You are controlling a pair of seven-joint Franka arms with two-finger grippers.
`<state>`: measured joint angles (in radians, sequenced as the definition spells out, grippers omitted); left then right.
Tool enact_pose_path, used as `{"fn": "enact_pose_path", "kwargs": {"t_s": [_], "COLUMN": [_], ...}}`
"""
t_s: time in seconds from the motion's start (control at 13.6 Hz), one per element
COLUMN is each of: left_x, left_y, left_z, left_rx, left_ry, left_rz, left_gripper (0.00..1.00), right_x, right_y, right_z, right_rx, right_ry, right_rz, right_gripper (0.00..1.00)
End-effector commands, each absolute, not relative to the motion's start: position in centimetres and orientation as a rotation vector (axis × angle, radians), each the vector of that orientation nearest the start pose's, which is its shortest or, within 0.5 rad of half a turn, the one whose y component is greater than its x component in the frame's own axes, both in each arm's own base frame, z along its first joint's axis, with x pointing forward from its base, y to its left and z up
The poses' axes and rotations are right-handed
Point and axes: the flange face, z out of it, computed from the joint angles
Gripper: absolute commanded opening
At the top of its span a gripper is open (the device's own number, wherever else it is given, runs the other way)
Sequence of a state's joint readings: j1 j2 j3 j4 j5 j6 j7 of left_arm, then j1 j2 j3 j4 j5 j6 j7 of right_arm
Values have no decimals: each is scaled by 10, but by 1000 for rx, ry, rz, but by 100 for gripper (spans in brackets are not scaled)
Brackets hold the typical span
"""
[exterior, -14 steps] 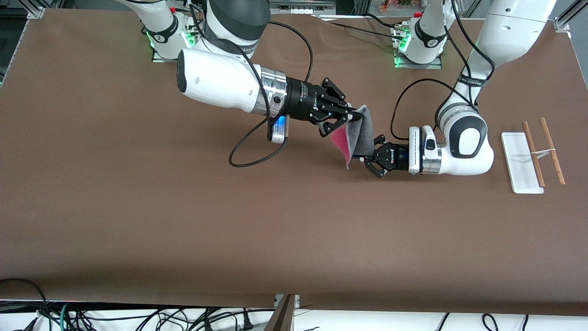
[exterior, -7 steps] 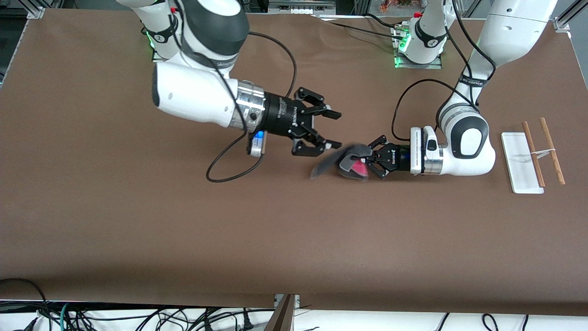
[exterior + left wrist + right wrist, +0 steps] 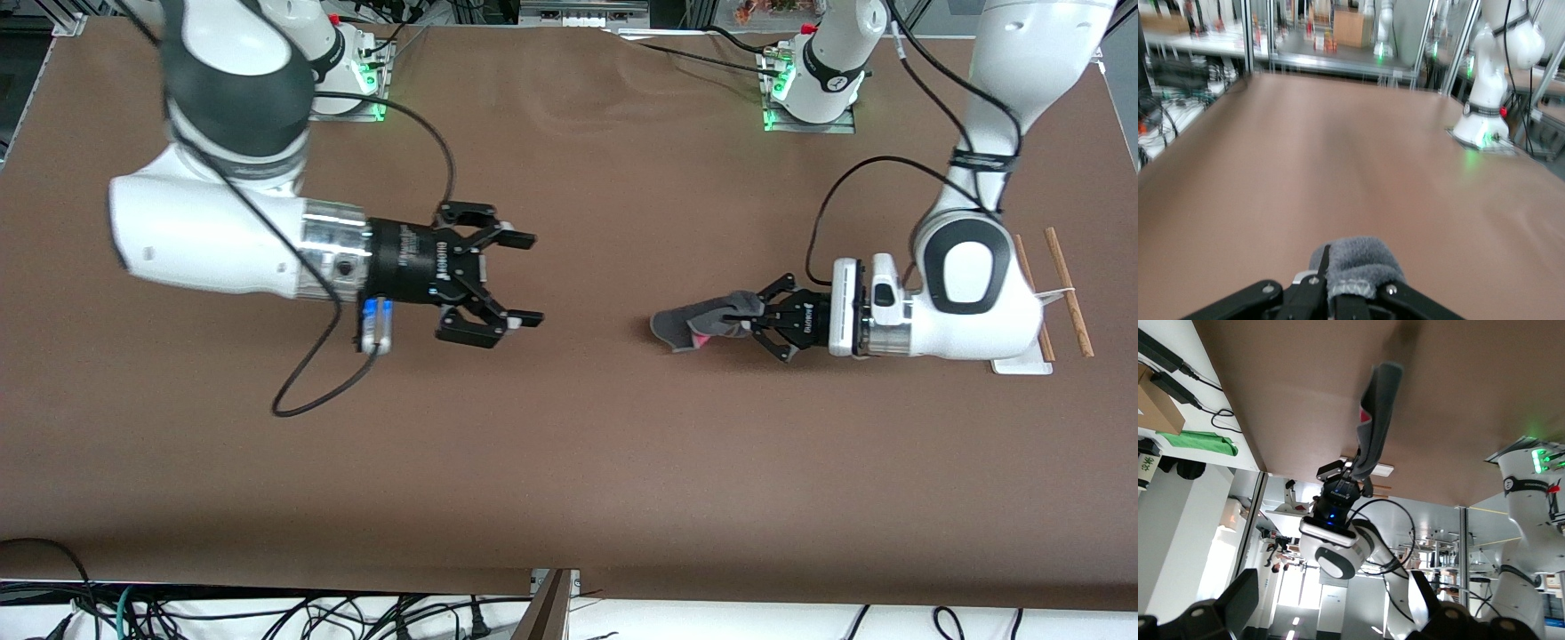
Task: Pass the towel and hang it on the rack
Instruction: 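Carry the towel with the left gripper over the wooden rack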
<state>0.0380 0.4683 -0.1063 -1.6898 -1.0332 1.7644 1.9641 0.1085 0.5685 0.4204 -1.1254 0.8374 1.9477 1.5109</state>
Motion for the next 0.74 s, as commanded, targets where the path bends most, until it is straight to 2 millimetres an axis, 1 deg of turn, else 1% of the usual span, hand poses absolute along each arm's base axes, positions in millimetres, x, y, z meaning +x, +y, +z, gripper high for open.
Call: {"fn": "enact_pose_path", "kwargs": {"t_s": [0.0,0.07,0.15,0.22,0.29,0.37,0.44,0.52,0.59,0.66], "left_x": [657,659,657,654,650,648,643,637,636,632], "left_y": [-90,-85,-75,-59,-45,-12,22,55,79,109], "left_z": [400,412,418,420,416,413,409,407,411,412], "left_rx": [1615,1658,1688,1708,1728,1780,1818,1868,1922,1982], "left_ry": [-1690,-1741,-1740,-1730,-1742,-1749,-1735,-1731,-1760,-1772], "left_rz": [532,444,371,309,228,164,101,31,-36,-108], "left_gripper": [0,0,0,0,0,0,0,0,0,0], "right_x": [646,642,639,638,636,632,629,624,618,609], "right_y": [304,295,282,271,257,245,228,213,197,188], "right_z": [584,586,591,594,599,602,603,600,603,602], "right_rx": [-1949,-2020,-2088,-2132,-2168,-2212,-2255,-2301,-2341,-2391], "right_ry": [1192,1144,1092,1049,1018,987,949,890,829,789], "right_rz": [817,789,747,718,710,707,697,693,661,630], "right_gripper": [99,99,99,99,99,99,99,99,99,99]}}
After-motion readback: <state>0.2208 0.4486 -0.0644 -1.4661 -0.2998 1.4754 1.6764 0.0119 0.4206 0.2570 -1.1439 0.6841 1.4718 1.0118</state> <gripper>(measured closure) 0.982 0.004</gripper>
